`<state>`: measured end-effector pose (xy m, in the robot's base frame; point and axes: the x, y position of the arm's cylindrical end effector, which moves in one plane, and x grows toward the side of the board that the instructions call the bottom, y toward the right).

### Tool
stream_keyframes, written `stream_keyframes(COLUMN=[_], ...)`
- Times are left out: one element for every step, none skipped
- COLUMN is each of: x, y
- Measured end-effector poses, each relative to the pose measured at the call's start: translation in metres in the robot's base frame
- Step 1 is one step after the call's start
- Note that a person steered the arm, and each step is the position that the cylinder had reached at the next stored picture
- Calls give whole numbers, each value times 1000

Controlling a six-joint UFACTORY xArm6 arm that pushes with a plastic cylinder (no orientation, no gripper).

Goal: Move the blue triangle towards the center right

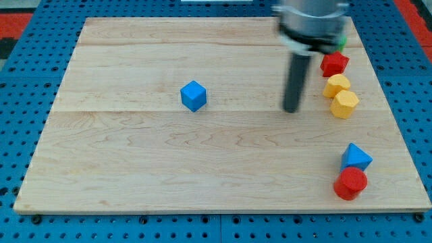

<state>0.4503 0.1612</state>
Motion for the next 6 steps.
stream_keyframes(x=[27,60,122,126,78,97], y=[71,151,123,14,-16,6])
